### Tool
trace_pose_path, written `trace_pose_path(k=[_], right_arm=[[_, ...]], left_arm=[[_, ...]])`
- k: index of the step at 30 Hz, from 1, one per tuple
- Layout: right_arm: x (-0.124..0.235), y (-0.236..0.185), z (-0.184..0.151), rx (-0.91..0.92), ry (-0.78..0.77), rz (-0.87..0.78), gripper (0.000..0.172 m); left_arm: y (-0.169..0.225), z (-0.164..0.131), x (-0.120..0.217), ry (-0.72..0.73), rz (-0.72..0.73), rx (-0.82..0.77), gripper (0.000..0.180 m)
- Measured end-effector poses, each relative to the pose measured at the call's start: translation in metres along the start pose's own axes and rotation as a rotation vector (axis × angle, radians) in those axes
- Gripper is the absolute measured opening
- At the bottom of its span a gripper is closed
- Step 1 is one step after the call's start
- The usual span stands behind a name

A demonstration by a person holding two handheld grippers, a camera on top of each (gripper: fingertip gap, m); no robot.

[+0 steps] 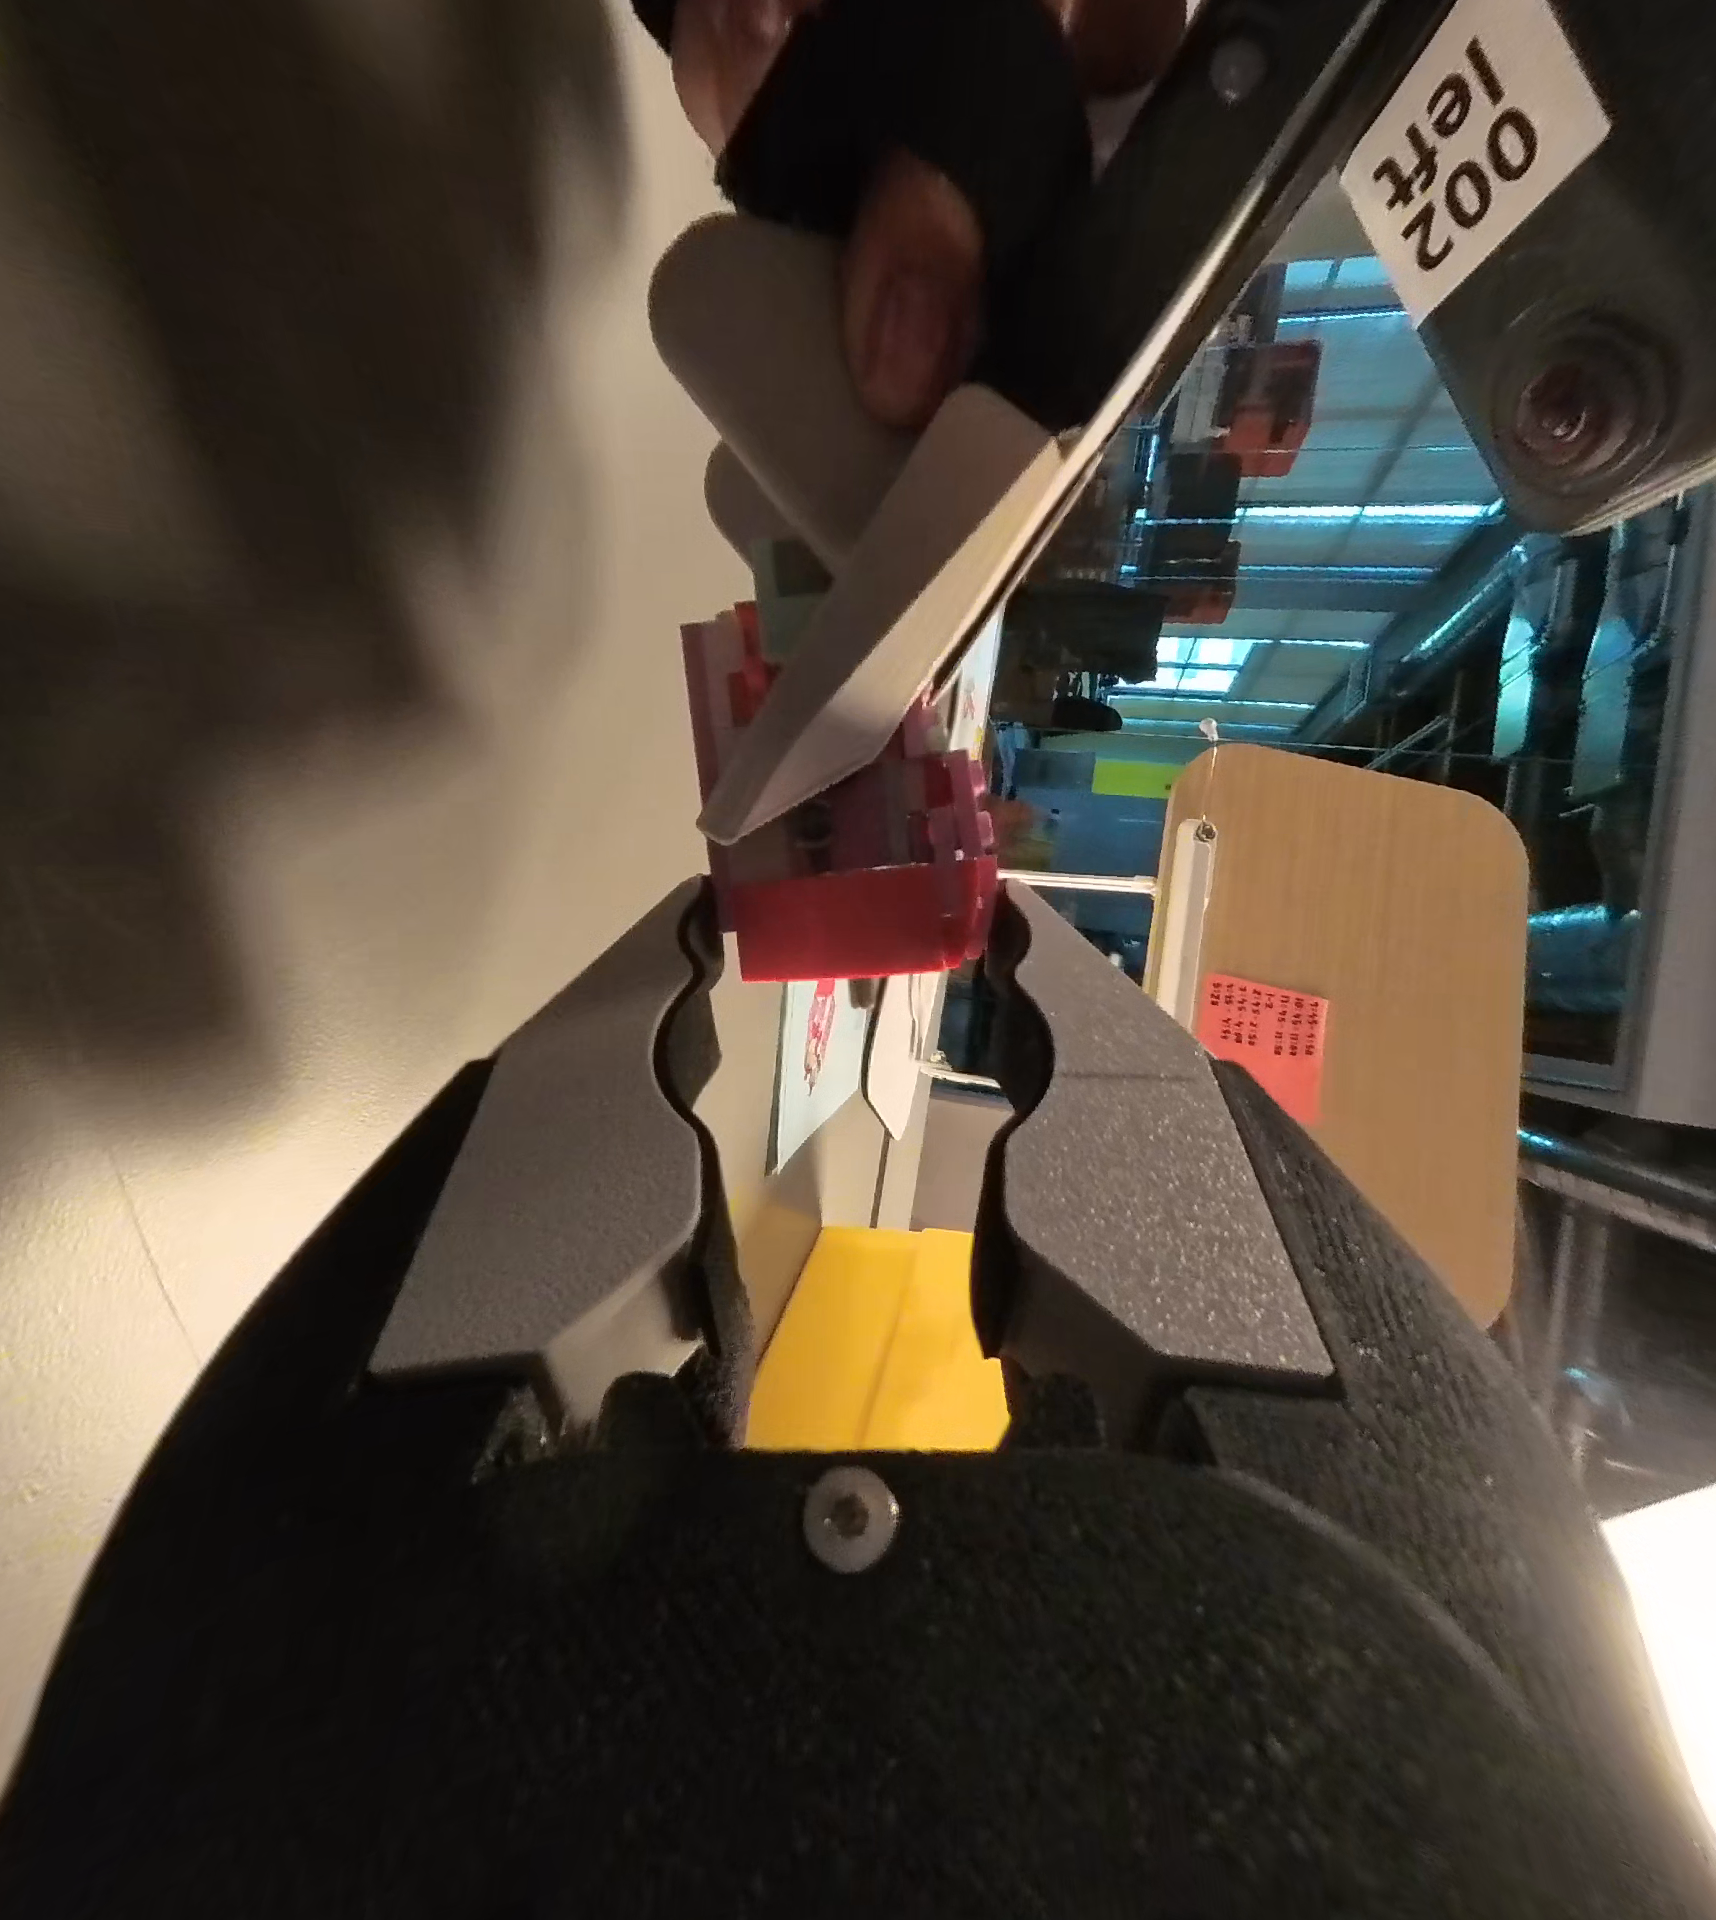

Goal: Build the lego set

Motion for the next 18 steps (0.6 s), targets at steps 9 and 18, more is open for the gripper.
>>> trace_pose_path(k=[9, 18], right_arm=[[-0.0022, -0.0048, -0.0011, 0.06, -0.019, 0.089, 0.048], [-0.0019, -0.0047, -0.0021, 0.055, -0.02, 0.123, 0.049]], left_arm=[[-0.0021, -0.0066, -0.0059, -0.061, 0.027, 0.002, 0.032], [-0.0019, -0.007, -0.0084, -0.061, 0.019, 0.017, 0.032]])
Point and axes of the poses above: each gripper's, where its closed fingertips meet, x back along the fingers, z out of its top, y = z × x across the jaws, the point moved 5 cm from there along x, back along the fingers, and after that the axes turned 2 degrees about -y, right-handed, at the moved point
